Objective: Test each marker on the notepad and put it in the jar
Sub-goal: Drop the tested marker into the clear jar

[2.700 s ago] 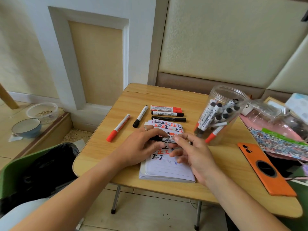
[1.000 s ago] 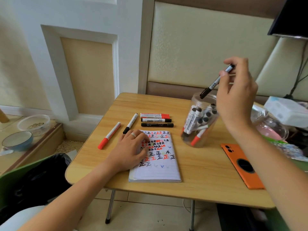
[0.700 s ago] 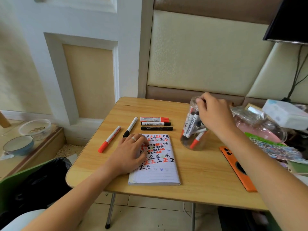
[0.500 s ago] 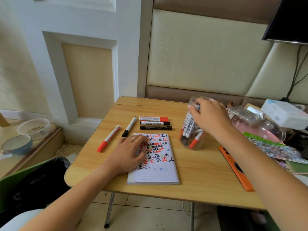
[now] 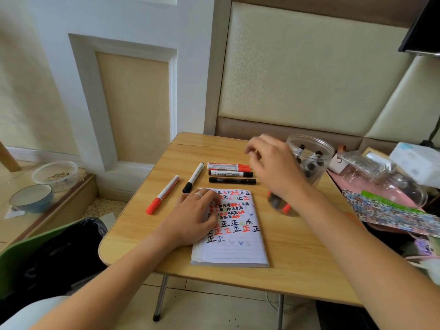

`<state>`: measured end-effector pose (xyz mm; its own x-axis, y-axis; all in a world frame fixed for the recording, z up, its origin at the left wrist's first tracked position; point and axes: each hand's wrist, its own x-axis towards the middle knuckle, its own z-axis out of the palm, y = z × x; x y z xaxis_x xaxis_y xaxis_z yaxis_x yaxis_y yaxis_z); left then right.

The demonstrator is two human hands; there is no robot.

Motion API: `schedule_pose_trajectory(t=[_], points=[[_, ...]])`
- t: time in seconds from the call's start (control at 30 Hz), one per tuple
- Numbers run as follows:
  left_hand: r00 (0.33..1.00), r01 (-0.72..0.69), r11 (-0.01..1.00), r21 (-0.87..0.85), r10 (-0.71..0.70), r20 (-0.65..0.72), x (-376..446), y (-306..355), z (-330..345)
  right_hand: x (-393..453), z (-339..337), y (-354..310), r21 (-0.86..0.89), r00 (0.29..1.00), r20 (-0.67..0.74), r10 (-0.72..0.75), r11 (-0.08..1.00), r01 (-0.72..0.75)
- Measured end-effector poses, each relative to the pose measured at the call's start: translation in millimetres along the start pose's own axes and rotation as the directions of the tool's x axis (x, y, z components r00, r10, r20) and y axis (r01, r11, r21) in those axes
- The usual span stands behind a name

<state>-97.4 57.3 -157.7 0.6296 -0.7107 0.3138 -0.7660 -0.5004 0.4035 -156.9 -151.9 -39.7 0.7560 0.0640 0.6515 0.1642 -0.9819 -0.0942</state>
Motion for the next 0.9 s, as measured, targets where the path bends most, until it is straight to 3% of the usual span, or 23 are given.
schedule_pose_trajectory(t=[0.07,0.13,0.3,0.53,0.7,0.8,0.9], points=[[1.000,-0.001,1.000,-0.009,0.001,-0.004,1,0,0,2,22,1,0.017,0.970,0.227,0.090,0.995,-0.097],[1.000,0.002,1.000,-0.013,-0.002,-0.003,1,0,0,1,44,6,-0.035,0.921,0.347,0.179,0.984,-0.177],[1.000,0.021,0.999,-0.027,-0.021,-0.007,2,-1,1,-1,82,18,-0.156,0.901,0.372,0.224,0.972,-0.177],[0.999,0.016,0.999,-0.028,-0.016,-0.027,2,-2,2,-2,104,25,-0.190,0.874,0.421,0.241,0.966,-0.175],[0.999,-0.002,1.000,-0.020,0.001,-0.040,3,-3,2,-4,97,17,-0.103,0.948,0.275,0.163,0.985,-0.139],[0.999,0.012,1.000,-0.027,-0.014,-0.041,2,-3,2,-12,73,-5,0.132,0.983,0.085,0.165,0.976,-0.175],[0.999,0.015,0.999,-0.037,-0.016,-0.043,1,-1,2,-28,45,-31,0.410,0.950,0.066,0.304,0.860,-0.304]])
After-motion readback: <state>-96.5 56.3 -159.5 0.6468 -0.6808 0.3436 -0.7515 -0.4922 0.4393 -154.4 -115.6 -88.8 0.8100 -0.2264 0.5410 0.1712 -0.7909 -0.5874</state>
